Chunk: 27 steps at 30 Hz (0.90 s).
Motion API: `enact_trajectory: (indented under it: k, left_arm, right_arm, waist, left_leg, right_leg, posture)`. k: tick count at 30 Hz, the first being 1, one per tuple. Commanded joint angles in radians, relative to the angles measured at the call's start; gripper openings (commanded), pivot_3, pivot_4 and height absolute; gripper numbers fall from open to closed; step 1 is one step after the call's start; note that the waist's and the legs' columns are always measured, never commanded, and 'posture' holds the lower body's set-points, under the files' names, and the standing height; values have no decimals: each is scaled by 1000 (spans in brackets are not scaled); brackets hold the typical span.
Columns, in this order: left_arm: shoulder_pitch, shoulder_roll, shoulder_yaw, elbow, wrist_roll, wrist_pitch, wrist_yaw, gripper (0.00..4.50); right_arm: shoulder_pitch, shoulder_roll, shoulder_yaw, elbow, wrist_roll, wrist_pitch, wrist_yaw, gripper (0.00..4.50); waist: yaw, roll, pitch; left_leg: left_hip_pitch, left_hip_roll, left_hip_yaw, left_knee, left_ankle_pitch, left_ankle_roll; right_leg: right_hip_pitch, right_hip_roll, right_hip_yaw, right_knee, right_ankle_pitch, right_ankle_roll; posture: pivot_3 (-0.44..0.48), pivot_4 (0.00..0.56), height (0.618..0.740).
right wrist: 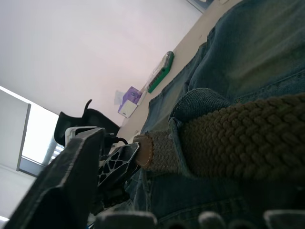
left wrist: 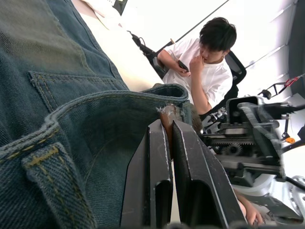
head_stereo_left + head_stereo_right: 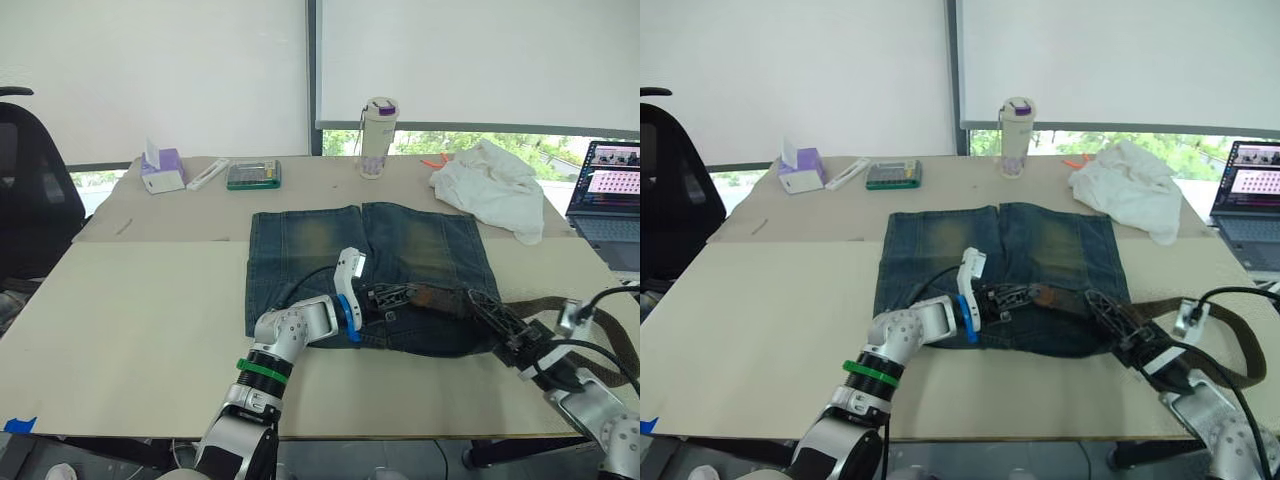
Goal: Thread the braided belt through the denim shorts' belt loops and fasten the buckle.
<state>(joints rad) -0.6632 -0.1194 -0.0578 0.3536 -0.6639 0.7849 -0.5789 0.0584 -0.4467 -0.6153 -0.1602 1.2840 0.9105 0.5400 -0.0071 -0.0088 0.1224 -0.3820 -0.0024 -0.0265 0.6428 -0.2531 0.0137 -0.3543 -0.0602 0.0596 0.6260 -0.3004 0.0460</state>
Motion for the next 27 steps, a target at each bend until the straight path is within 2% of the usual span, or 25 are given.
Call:
enact_trajectory:
  k: [1,7,14,19,27]
  left_arm:
    - [-9,-3,-5,-31,39,-23,18,0]
    - [-1,21,-6,-42,92,-7,52,0]
    - [16,41,25,-87,78,56,81,0]
    - [27,9,106,-112,51,37,138,0]
    - [75,34,170,-254,-5,67,157,0]
  right_arm:
    - [86,-18,27,-165,-21,-25,35,4479]
    - [148,1,118,-244,-92,-69,31,4479]
    - [126,17,240,-238,-256,-156,11,4479]
    - [102,62,263,-189,-324,-215,-28,4479]
    - [53,129,239,-153,-351,-262,-122,4479]
  waist:
    - [0,0,0]
    - [-5,0,0]
    - [-4,0,0]
    - [-3,0,0]
    - [-6,2,-1]
  left_leg:
    - [0,0,0,0,0,0]
    - [0,0,0,0,0,0]
    - [1,0,0,0,0,0]
    - [1,0,0,0,0,0]
    - [1,0,0,0,0,0]
  right_leg:
    - [0,0,0,0,0,0]
    - [0,0,1,1,0,1]
    - [-1,0,1,1,-1,1]
    - [-1,0,1,0,0,1]
    - [-2,0,3,2,0,1]
  posture:
    - [0,150,740]
    - [0,150,740]
    - [0,150,740]
    - [0,150,740]
    - [0,150,740]
